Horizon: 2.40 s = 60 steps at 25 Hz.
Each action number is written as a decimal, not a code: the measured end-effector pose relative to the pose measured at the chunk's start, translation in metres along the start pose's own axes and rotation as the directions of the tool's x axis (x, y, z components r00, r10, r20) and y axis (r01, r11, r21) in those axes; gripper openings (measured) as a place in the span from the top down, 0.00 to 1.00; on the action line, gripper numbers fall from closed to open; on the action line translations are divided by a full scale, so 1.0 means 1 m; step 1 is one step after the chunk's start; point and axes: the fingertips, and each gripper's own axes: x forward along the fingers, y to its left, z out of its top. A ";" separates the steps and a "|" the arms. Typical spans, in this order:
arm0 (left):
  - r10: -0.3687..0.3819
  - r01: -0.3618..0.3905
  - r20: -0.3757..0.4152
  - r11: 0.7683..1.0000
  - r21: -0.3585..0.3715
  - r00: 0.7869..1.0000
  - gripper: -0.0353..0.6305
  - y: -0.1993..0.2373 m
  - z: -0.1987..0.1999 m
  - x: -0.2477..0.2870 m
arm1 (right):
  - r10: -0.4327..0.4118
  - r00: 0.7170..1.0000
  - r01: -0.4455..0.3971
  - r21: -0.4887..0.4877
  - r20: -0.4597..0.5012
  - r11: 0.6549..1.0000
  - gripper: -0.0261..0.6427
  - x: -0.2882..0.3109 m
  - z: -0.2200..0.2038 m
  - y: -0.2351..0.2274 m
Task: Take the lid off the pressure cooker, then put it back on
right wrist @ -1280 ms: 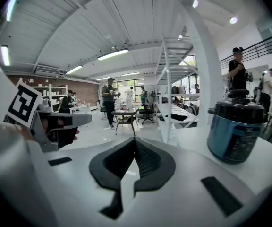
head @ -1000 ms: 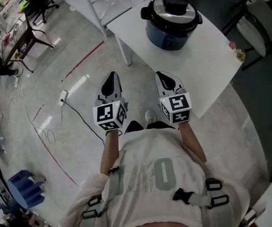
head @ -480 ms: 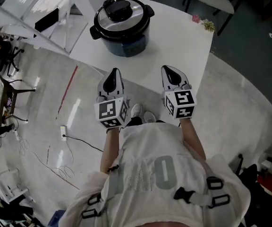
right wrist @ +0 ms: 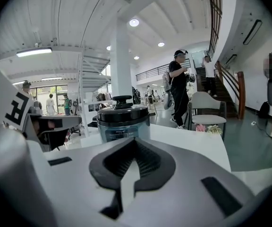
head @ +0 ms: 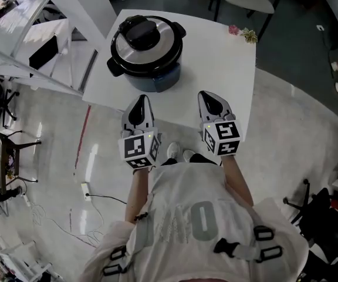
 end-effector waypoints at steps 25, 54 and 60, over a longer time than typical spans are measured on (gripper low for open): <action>0.061 -0.071 -0.061 0.981 -0.179 0.996 0.34 0.057 -0.028 0.051 | 0.093 0.990 -0.087 0.061 -0.104 0.994 0.33 0.081 -0.002 -0.026; -0.102 0.103 0.043 0.994 -0.029 0.994 0.34 0.072 0.107 0.097 | 0.355 0.934 -0.332 -0.271 0.040 0.904 0.33 0.126 0.149 -0.002; -0.202 0.204 -0.034 0.974 0.093 0.979 0.35 0.060 0.131 0.133 | 0.534 0.842 -0.506 -0.451 -0.076 0.735 0.33 0.155 0.177 0.029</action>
